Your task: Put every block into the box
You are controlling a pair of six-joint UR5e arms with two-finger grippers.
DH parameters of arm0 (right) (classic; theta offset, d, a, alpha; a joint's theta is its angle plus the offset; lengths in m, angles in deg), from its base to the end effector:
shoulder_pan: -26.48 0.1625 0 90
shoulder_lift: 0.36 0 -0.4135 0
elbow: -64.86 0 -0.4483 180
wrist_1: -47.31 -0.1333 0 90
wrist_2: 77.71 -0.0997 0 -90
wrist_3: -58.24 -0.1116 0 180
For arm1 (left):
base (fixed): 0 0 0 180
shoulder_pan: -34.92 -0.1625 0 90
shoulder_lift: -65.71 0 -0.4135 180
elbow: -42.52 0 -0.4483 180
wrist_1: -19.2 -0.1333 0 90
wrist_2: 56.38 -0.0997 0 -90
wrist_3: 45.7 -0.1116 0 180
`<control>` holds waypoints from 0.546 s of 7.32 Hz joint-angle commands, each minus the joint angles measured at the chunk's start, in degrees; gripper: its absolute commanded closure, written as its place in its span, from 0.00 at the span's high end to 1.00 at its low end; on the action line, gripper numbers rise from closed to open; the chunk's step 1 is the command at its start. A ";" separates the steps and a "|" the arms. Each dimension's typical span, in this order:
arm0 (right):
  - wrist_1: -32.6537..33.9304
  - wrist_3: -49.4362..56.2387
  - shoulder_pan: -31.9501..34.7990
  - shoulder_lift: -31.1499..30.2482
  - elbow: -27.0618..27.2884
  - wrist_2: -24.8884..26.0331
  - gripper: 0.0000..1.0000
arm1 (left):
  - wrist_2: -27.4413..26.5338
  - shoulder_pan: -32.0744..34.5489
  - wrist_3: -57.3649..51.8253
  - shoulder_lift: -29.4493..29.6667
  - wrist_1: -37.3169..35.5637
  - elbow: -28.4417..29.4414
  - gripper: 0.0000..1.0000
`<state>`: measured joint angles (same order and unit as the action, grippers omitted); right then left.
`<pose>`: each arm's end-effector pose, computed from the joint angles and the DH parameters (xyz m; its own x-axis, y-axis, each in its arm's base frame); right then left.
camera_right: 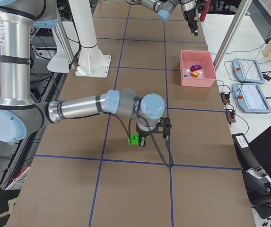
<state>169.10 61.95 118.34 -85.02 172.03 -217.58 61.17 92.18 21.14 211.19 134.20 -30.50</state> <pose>0.0655 -0.5376 0.4896 0.6409 0.0800 0.7634 0.0095 0.9937 -0.1121 0.3772 -0.7378 0.0727 0.4271 -0.0195 -0.9040 0.3849 0.9086 0.1622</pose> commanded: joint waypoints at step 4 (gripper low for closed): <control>-3.25 -41.15 -18.61 34.31 -10.88 0.38 0.00 | 1.37 9.69 -31.79 -33.88 -17.79 -30.41 1.00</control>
<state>171.21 32.46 104.87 -58.84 166.45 -217.28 62.51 99.49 -2.67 185.15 117.35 -57.31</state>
